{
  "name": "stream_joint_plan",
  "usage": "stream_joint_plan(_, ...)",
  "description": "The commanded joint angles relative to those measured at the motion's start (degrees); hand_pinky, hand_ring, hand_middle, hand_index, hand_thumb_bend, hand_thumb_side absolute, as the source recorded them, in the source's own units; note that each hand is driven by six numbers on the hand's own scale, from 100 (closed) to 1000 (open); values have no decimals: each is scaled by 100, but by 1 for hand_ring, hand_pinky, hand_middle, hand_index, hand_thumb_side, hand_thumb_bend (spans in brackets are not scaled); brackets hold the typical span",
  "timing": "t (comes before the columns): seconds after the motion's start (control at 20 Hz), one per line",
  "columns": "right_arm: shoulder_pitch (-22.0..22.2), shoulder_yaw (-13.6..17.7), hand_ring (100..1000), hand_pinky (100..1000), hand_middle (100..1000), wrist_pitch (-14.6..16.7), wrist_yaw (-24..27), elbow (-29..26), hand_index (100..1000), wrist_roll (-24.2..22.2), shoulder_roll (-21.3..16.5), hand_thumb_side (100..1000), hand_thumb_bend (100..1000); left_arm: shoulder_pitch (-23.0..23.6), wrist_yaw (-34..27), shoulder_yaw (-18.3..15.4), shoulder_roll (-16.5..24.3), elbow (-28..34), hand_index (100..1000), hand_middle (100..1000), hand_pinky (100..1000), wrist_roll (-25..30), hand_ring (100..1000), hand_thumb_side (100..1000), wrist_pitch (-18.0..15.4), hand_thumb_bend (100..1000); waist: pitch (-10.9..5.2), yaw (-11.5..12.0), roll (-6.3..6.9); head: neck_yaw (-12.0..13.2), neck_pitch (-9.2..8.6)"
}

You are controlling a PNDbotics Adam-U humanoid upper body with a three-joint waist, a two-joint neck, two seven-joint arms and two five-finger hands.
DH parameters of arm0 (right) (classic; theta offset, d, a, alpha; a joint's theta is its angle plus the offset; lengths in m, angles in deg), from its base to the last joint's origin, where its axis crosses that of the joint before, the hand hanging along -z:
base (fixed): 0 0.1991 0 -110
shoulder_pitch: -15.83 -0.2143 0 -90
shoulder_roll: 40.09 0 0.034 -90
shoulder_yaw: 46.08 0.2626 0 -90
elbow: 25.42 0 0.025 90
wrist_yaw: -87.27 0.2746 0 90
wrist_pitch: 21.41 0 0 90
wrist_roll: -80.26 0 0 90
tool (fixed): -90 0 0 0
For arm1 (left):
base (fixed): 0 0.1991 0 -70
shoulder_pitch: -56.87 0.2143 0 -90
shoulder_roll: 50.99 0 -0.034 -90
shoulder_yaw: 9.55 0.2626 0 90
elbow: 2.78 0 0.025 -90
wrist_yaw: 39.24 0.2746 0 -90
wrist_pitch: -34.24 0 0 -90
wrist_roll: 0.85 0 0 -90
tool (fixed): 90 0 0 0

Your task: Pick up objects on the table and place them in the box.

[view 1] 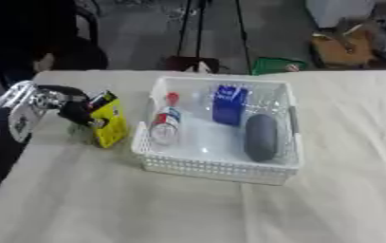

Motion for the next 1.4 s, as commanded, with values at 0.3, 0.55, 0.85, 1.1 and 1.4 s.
stream_joint_plan(0.3, -27, 20, 765, 787, 626, -35, 27, -95, 840, 14, -57, 1000, 100, -187, -203, -42, 104, 101, 678, 804, 858, -42, 845, 823, 71, 100, -155, -2, 19, 29, -39)
stream_joint_plan(0.55, -23, 21, 765, 788, 626, -45, 21, -95, 840, 23, -63, 1000, 100, -212, -300, -30, 128, 124, 663, 802, 857, 18, 845, 817, 100, 100, -166, -7, 23, 31, -35)
stream_joint_plan(0.85, -18, 17, 765, 789, 626, -50, 20, -95, 840, 26, -69, 1000, 100, -261, -308, -11, 159, 138, 651, 799, 856, 49, 844, 808, 89, 100, -174, -6, 30, 40, -4)
stream_joint_plan(1.1, -16, 14, 765, 790, 626, -57, 23, -95, 840, 21, -69, 1000, 100, -298, -323, -17, 178, 183, 642, 794, 853, 23, 843, 799, 114, 100, -181, -1, 34, 42, 5)
stream_joint_plan(1.4, -16, 10, 765, 790, 626, -56, 25, -95, 840, 20, -76, 1000, 100, -379, -289, 14, 223, 209, 641, 793, 850, 34, 843, 794, 102, 100, -190, 2, 41, 50, 22)
